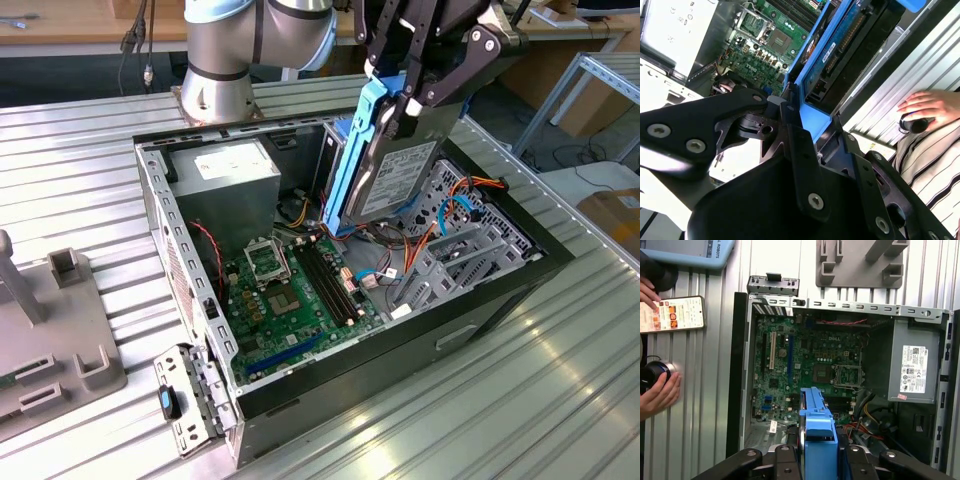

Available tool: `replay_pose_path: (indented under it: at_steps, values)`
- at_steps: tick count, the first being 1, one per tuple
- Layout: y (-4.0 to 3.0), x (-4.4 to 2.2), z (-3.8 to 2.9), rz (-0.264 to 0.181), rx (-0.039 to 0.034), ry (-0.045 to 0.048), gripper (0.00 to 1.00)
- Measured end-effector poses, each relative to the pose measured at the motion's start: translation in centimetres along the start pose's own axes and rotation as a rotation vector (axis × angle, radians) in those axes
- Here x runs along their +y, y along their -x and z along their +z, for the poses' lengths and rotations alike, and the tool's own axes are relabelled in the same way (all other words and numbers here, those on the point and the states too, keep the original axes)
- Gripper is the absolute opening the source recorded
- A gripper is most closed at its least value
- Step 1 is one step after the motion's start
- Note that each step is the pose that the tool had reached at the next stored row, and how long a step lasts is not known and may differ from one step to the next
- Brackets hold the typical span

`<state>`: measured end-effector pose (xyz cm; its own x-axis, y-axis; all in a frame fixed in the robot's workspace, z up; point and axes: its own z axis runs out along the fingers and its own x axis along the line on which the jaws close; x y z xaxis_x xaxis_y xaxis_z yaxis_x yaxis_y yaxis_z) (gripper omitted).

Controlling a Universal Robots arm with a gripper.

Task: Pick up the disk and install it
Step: 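Pick up the disk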

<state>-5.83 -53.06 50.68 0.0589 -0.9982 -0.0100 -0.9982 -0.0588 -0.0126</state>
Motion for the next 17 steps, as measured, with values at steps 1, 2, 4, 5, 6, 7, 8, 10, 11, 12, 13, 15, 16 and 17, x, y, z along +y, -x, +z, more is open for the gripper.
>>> replay_pose_path:
  at_steps: [1,2,4,5,6,7,8,10,11,12,13,15,16,17]
  values:
    - [0.0,0.0,0.0,0.0,0.0001,0.0,0.37]
    - [-0.01,0.0,0.0,0.0,0.0,0.0,0.37]
    - [-0.01,0.0,0.0,0.0,0.0,0.0,0.37]
    - [-0.01,0.0,0.0,0.0,0.0,0.0,0.37]
    - [-0.02,0.0,0.0,0.0,0.0,0.0,0.37]
    - [-0.02,0.0,0.0,0.0,0.0,0.0,0.37]
    - [-0.02,-0.03,0.0,0.0,0.0,0.0,0.37]
    - [-0.03,-0.25,0.0,0.0,0.0,0.0,0.37]
    - [-0.04,-0.42,0.0,0.0,0.0001,0.0,0.37]
    - [-0.06,-0.62,0.01,0.0,0.0,0.0,0.37]
    - [-0.06,-0.74,0.0,0.0,0.0,0.0,0.37]
    - [-0.07,-0.96,0.01,0.0,0.0,0.0,0.37]
    - [-0.08,-1.03,0.01,0.0,0.0,0.0,0.37]
    - [-0.08,-1.11,0.01,0.0,0.0,0.0,0.37]
